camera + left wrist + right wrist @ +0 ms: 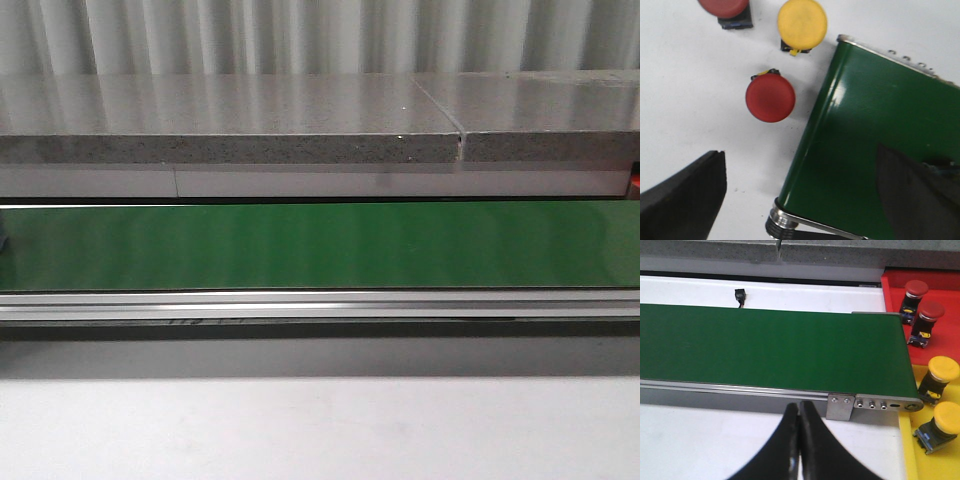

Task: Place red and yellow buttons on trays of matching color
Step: 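Set the yellow button on the green belt and open the left gripper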

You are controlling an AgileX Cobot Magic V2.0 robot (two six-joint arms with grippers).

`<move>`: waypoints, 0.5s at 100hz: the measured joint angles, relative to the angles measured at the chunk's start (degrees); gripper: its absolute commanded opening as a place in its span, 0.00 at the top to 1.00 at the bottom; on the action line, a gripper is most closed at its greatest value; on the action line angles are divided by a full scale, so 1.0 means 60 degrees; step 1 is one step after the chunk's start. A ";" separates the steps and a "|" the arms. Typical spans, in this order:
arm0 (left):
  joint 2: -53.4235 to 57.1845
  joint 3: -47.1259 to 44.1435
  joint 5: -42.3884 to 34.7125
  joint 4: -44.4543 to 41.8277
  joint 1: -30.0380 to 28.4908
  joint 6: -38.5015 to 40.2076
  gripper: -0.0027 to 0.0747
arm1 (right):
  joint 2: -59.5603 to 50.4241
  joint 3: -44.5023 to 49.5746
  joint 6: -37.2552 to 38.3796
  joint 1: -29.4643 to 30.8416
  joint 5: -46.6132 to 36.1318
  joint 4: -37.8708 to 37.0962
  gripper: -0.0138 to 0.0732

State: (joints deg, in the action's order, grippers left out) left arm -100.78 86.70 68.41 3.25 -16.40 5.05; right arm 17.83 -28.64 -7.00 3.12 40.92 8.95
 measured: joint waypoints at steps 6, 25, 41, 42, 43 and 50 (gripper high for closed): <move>-0.0207 0.0000 -0.0070 -0.0065 -0.0080 0.0000 0.21 | 0.0000 0.0000 0.0000 0.0000 0.0000 0.0000 0.92; -0.0451 0.0021 -0.0248 -0.0225 -0.0202 0.0040 0.21 | 0.0000 0.0000 0.0000 0.0000 0.0000 0.0000 0.92; -0.0769 0.0040 -0.0248 -0.0302 -0.0344 0.0145 0.21 | 0.0000 0.0000 0.0000 0.0000 0.0000 0.0000 0.92; -0.0801 0.0040 -0.0248 -0.0302 -0.0344 0.0145 0.21 | 0.0000 0.0000 0.0000 0.0000 0.0000 0.0000 0.92; -0.0803 0.0040 -0.0248 -0.0302 -0.0353 0.0145 0.21 | 0.0000 0.0000 0.0000 0.0000 0.0000 0.0000 0.92; -0.0952 0.0040 -0.0291 -0.0308 -0.0353 0.0167 0.21 | 0.0000 0.0000 0.0000 0.0000 0.0000 0.0000 0.92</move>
State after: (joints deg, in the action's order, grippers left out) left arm -106.49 86.94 66.67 1.40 -18.51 6.06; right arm 17.83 -28.64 -7.00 3.12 40.92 8.95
